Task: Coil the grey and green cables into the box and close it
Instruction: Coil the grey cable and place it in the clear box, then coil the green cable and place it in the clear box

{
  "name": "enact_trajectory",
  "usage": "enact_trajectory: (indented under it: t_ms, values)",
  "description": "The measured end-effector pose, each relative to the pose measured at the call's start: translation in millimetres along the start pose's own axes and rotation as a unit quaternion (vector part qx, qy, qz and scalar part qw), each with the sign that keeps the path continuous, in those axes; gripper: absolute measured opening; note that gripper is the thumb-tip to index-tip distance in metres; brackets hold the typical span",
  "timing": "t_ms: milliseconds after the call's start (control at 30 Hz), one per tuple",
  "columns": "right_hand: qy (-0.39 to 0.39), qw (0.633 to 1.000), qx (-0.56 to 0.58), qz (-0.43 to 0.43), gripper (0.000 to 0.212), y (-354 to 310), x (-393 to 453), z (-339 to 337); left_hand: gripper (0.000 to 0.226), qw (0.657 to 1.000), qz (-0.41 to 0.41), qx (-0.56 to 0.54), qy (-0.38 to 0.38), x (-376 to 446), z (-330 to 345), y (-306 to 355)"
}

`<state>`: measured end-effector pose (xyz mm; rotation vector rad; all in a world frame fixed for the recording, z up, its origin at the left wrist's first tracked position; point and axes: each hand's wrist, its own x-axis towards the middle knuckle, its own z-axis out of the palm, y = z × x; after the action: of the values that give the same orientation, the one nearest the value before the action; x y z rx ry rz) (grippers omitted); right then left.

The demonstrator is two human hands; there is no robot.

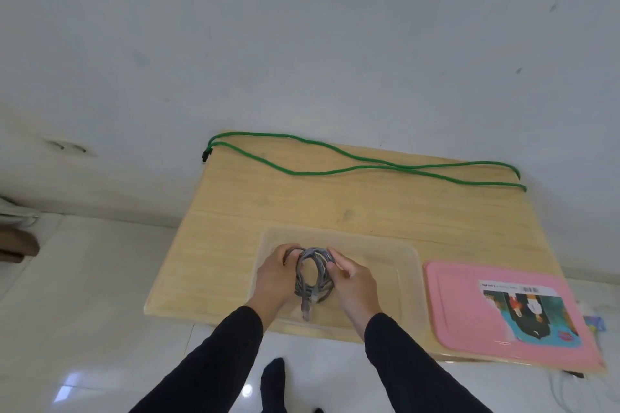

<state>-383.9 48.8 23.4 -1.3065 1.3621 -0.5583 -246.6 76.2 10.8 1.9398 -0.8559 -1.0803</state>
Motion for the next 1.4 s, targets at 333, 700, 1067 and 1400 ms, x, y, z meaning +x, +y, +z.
enact_trajectory:
  t_ms: [333, 700, 1067, 1400]
  values:
    - [-0.009, 0.998, -0.065, 0.002, 0.032, 2, 15, 19, 0.032, 0.996, -0.011, 0.088, 0.032, 18, -3, -5]
    - [0.007, 0.916, -0.357, -0.183, 0.047, 2, -1, 23, 0.041, 0.966, 0.111, 0.233, 0.026, -5, -14, -1]
    - [0.055, 0.846, -0.463, -0.257, 0.061, -4, -20, 31, 0.037, 0.830, 0.255, 0.496, 0.022, -30, -19, -1]
    - [0.052, 0.819, -0.508, -0.263, 0.050, -36, -19, 15, 0.039, 0.799, 0.305, 0.508, 0.096, -30, -29, 25]
